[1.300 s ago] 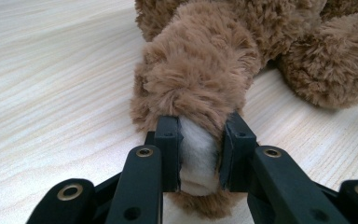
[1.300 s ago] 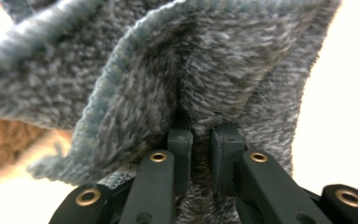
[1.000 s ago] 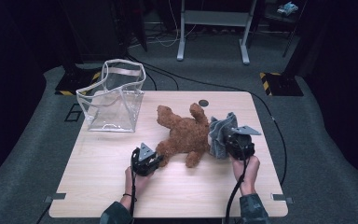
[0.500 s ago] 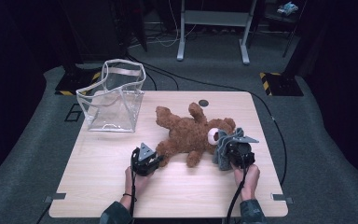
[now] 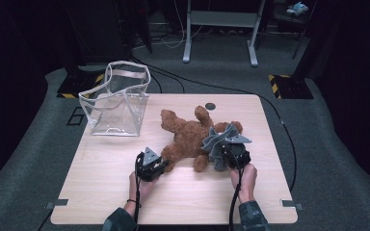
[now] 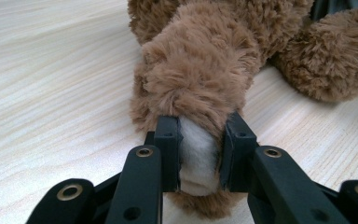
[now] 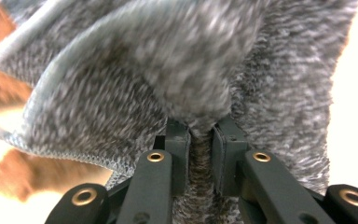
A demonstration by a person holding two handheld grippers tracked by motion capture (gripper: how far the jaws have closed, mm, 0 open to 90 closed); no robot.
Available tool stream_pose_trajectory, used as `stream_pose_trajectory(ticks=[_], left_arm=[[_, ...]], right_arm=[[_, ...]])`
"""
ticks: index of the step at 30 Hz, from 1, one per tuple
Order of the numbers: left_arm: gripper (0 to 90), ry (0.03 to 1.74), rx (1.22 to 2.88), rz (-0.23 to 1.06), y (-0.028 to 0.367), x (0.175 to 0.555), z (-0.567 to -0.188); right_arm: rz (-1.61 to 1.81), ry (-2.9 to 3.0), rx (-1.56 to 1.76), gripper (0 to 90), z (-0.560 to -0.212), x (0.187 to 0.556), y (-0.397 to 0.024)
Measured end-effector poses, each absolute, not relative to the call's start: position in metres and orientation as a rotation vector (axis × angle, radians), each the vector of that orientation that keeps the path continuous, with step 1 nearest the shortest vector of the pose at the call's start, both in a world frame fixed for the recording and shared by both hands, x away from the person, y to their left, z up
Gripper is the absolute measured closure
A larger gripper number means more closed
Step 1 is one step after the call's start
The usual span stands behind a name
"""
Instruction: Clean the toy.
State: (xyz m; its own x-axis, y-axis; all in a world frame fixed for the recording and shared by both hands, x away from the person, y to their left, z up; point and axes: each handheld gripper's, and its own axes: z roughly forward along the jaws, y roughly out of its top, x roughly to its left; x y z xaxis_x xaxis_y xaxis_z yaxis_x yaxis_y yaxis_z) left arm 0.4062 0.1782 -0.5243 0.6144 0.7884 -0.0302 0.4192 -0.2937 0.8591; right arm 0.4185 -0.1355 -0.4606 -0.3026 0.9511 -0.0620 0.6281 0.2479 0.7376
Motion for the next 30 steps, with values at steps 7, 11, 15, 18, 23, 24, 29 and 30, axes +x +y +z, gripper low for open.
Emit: stream_pose_trajectory(ticks=[7, 11, 15, 18, 23, 24, 29, 30], left_arm=[[72.1, 0.959, 1.922, 0.504, 0.178, 0.406, -0.524], [72.2, 0.96, 1.924, 0.505, 0.178, 0.406, -0.524], [72.2, 0.96, 1.921, 0.499, 0.179, 0.407, -0.524], [72.2, 0.959, 1.921, 0.499, 0.179, 0.407, -0.524], [72.2, 0.956, 1.915, 0.504, 0.178, 0.407, -0.525], [72.1, 0.955, 1.923, 0.496, 0.179, 0.407, -0.524], [72.1, 0.944, 1.921, 0.497, 0.178, 0.407, -0.525], [72.1, 0.943, 1.926, 0.494, 0.179, 0.407, -0.524]], right_arm=[[0.884, 2.017, 1.395, 78.7, -0.44, 0.415, -0.137], [0.947, 2.014, 1.333, 78.5, -0.416, 0.426, -0.119], [0.898, 2.067, 1.348, 78.8, -0.427, 0.442, -0.1], [0.882, 2.112, 1.369, 79.9, -0.449, 0.442, -0.097], [0.825, 2.158, 1.39, 80.3, -0.47, 0.434, -0.101], [0.825, 2.162, 1.393, 80.3, -0.474, 0.433, -0.104], [0.764, 2.173, 1.425, 80.2, -0.487, 0.428, -0.124], [0.752, 2.158, 1.459, 80.1, -0.488, 0.426, -0.134]])
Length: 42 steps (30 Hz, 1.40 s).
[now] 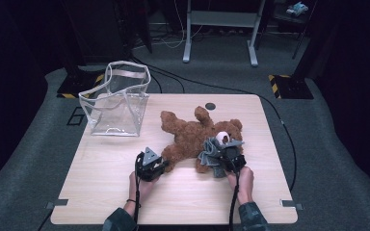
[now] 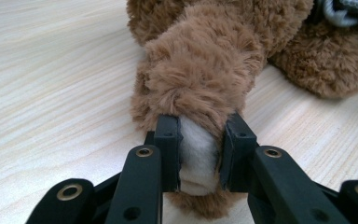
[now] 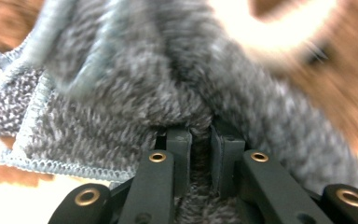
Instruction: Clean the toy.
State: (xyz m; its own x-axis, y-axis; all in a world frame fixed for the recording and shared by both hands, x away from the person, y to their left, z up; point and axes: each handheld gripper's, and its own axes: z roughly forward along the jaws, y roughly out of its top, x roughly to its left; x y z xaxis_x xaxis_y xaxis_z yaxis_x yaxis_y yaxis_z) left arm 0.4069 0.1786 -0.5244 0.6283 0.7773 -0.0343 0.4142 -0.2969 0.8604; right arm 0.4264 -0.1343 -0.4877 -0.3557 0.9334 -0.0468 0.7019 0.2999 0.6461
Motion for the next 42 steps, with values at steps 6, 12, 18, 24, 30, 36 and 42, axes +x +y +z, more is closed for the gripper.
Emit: stream_pose_trajectory(ticks=[6, 12, 18, 24, 30, 36, 42], left_arm=[[72.1, 0.946, 1.924, 0.485, 0.179, 0.407, -0.524], [72.2, 0.947, 1.919, 0.495, 0.178, 0.407, -0.525], [72.2, 0.947, 1.919, 0.495, 0.178, 0.407, -0.525], [72.1, 0.947, 1.919, 0.494, 0.178, 0.407, -0.525], [72.1, 0.947, 1.92, 0.495, 0.178, 0.407, -0.525], [72.1, 0.945, 1.926, 0.488, 0.179, 0.407, -0.524], [72.1, 0.949, 1.917, 0.492, 0.178, 0.407, -0.525]], right_arm=[[0.737, 2.04, 1.594, 80.0, -0.483, 0.428, -0.18], [0.793, 1.907, 1.624, 79.3, -0.466, 0.428, -0.201], [0.804, 1.911, 1.61, 79.3, -0.461, 0.442, -0.19], [0.707, 2.042, 1.618, 79.4, -0.489, 0.438, -0.179], [0.856, 1.934, 1.527, 79.2, -0.434, 0.436, -0.179], [0.848, 1.925, 1.547, 79.0, -0.424, 0.471, -0.172], [0.79, 1.941, 1.616, 79.9, -0.456, 0.461, -0.175]])
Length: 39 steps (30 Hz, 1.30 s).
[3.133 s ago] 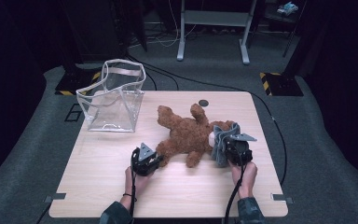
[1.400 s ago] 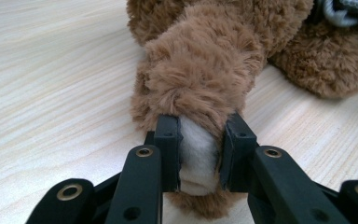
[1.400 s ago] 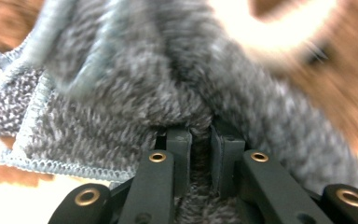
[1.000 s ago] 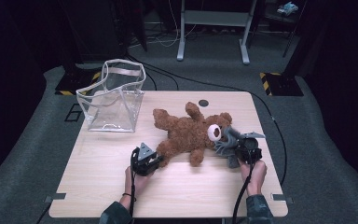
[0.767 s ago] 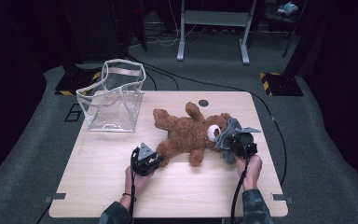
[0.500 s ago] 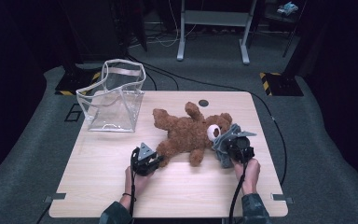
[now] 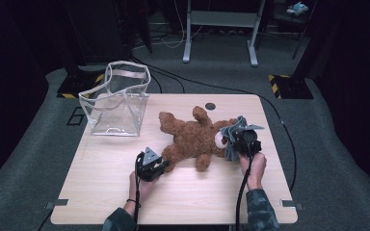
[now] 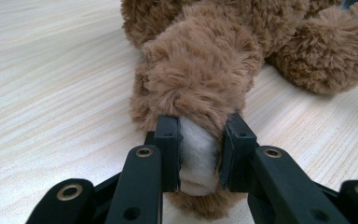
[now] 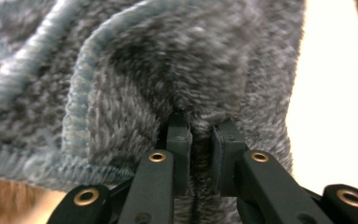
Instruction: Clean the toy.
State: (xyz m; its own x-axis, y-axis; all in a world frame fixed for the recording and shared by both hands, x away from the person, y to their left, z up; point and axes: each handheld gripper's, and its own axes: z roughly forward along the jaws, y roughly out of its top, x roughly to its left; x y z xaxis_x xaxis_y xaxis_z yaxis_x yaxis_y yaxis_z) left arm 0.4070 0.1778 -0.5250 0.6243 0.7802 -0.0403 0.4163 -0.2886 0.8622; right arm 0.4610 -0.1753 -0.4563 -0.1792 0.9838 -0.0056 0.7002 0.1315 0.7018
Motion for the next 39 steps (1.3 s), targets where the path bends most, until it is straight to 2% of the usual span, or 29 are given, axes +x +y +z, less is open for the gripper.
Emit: stream_pose_trajectory(ticks=[6, 11, 16, 19, 22, 29, 34, 39], left_arm=[[72.1, 0.944, 1.928, 0.486, 0.179, 0.407, -0.524], [72.1, 0.948, 1.925, 0.483, 0.178, 0.407, -0.524], [72.1, 0.949, 1.925, 0.482, 0.179, 0.407, -0.524], [72.1, 0.951, 1.916, 0.487, 0.178, 0.407, -0.525], [72.1, 0.95, 1.919, 0.482, 0.179, 0.407, -0.525], [72.0, 0.951, 1.921, 0.479, 0.179, 0.407, -0.524], [72.0, 0.952, 1.917, 0.483, 0.179, 0.408, -0.525], [72.0, 0.953, 1.914, 0.485, 0.179, 0.408, -0.525]], right_arm=[[0.691, 2.049, 1.615, 79.6, -0.48, 0.446, -0.178], [0.851, 2.012, 1.496, 79.4, -0.442, 0.429, -0.163], [0.91, 2.064, 1.293, 79.0, -0.411, 0.43, -0.117], [0.856, 2.104, 1.298, 78.7, -0.422, 0.447, -0.093], [0.819, 2.143, 1.327, 79.7, -0.451, 0.459, -0.078], [0.767, 2.219, 1.296, 80.4, -0.477, 0.441, -0.075], [0.873, 2.194, 1.309, 80.0, -0.448, 0.444, -0.083], [0.965, 2.143, 1.281, 79.3, -0.424, 0.457, -0.073]])
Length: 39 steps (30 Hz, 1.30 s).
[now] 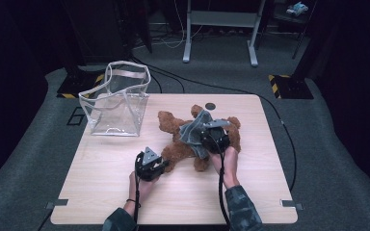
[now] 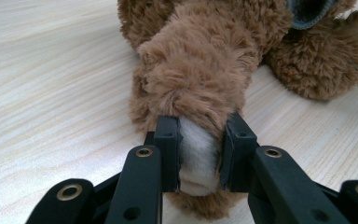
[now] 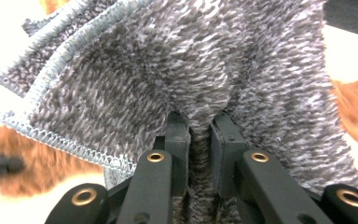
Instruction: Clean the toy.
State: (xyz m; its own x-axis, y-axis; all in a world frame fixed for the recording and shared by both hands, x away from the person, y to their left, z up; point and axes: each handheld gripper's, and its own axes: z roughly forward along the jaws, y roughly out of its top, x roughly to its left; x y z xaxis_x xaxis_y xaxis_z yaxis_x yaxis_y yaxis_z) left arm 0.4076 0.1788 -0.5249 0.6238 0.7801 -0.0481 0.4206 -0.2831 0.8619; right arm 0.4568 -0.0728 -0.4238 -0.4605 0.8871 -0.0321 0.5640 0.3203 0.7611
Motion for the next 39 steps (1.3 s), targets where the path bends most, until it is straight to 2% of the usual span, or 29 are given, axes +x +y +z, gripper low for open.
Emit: stream_pose_trajectory(ticks=[4, 12, 20, 24, 27, 33, 37, 39], left_arm=[[71.9, 0.955, 1.911, 0.482, 0.179, 0.408, -0.525], [71.1, 0.953, 1.91, 0.482, 0.179, 0.408, -0.525], [71.2, 0.96, 1.905, 0.47, 0.179, 0.407, -0.525], [71.2, 0.957, 1.905, 0.48, 0.18, 0.408, -0.525], [71.2, 0.958, 1.905, 0.475, 0.18, 0.408, -0.525], [71.2, 0.958, 1.904, 0.477, 0.18, 0.408, -0.525], [71.2, 0.957, 1.904, 0.474, 0.18, 0.408, -0.525], [71.1, 0.956, 1.905, 0.477, 0.18, 0.408, -0.525]], right_arm=[[0.918, 2.176, 1.302, 79.5, -0.436, 0.465, -0.058], [0.856, 2.272, 1.255, 79.4, -0.447, 0.452, -0.059], [0.954, 2.173, 1.189, 78.5, -0.41, 0.456, -0.041], [0.903, 2.198, 1.217, 79.1, -0.424, 0.468, -0.023], [0.893, 2.21, 1.194, 80.0, -0.437, 0.46, -0.012], [0.885, 2.328, 1.124, 80.0, -0.438, 0.452, -0.012], [0.919, 2.191, 1.204, 79.4, -0.418, 0.457, -0.025], [0.91, 2.157, 1.263, 79.5, -0.42, 0.465, -0.031]])
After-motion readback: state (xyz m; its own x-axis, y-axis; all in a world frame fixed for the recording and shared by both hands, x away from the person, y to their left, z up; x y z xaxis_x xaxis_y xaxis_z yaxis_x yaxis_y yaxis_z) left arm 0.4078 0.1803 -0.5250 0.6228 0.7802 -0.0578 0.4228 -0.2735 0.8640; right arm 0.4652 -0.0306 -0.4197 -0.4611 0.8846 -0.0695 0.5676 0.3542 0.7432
